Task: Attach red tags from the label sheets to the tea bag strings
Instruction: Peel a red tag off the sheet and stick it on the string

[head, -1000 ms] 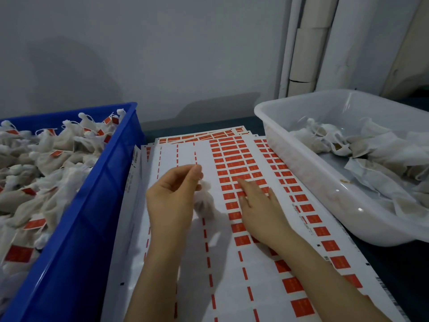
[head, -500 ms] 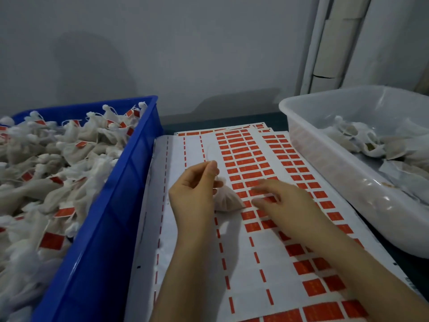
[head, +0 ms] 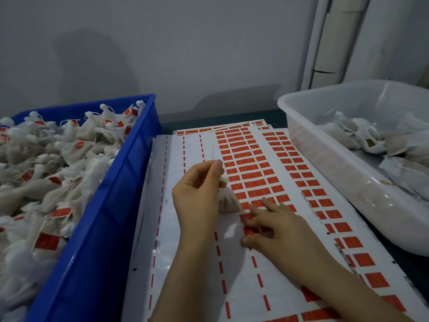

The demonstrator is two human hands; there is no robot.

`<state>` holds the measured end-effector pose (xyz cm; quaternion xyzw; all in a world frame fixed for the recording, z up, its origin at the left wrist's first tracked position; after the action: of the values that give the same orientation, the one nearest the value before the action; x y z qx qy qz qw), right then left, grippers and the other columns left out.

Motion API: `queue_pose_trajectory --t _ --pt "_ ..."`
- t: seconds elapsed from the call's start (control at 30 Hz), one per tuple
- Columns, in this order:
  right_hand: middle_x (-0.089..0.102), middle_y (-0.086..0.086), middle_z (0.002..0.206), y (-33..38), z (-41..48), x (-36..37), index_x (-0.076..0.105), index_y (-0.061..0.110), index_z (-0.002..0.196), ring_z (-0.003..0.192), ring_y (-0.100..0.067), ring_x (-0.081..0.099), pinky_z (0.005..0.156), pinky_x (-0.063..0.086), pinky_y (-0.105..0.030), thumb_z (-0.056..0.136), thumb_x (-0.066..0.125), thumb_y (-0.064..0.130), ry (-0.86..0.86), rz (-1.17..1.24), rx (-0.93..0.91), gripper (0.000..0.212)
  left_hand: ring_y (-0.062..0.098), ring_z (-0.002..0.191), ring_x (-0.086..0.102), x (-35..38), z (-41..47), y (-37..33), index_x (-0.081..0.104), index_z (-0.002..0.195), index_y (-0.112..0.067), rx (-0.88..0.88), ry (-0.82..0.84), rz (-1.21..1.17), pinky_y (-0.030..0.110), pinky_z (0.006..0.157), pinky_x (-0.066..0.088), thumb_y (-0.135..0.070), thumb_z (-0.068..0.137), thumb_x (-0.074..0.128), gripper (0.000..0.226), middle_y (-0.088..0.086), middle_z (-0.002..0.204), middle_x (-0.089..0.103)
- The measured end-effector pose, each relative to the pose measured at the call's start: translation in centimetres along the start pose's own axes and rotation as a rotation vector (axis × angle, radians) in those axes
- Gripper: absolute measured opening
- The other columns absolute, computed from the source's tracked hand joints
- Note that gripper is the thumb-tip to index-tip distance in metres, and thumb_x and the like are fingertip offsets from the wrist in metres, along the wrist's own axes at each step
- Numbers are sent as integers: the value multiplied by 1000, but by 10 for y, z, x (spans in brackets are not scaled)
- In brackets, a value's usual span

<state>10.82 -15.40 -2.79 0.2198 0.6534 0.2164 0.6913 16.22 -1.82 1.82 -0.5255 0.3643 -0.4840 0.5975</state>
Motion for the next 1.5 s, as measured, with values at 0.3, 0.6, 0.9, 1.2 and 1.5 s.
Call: queue_pose_trajectory --t 0.3,0.6,0.9,1.2,1.5 --pt "41 19 141 1 -4 -1 63 42 110 135 -6 28 111 19 -34 85 50 55 -29 -53 -52 31 -2 72 65 2 -1 0 68 81 -31 13 24 1 5 51 45 -30 85 64 6 -23 77 68" --pt "45 24 136 0 -5 0 64 39 108 135 -4 27 108 7 -29 81 52 58 -59 -73 -115 34 -1 74 66 3 -1 2 69 84 -30 18 33 11 5 52 46 -32 83 64 6 -21 80 69" --pt "47 22 134 0 -4 -2 66 38 104 135 -5 29 114 11 -35 82 56 53 -39 -24 -88 29 -2 73 65 2 0 2 69 84 -30 15 31 11 5 51 45 -33 84 64 6 -22 79 69" --pt "44 18 139 0 -4 0 66 39 108 135 -7 30 114 17 -37 81 59 50 -16 -9 -60 29 -2 73 65 2 -1 2 69 84 -30 9 30 16 5 52 46 -33 83 64 5 -22 78 69" --pt "42 22 139 2 -4 -2 59 43 116 135 -5 29 105 2 -24 88 43 54 -57 -131 -148 35 -4 74 64 2 -1 1 68 81 -32 -6 22 26 4 50 45 -32 84 64 5 -24 79 68"
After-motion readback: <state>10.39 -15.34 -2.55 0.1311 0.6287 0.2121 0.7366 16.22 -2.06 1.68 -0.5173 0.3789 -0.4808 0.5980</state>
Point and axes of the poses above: each hand's wrist, its own z-axis towards the middle knuckle, its own x-axis out of the palm, y = z × x, the point moved 3 cm from there along z, towards the middle knuckle
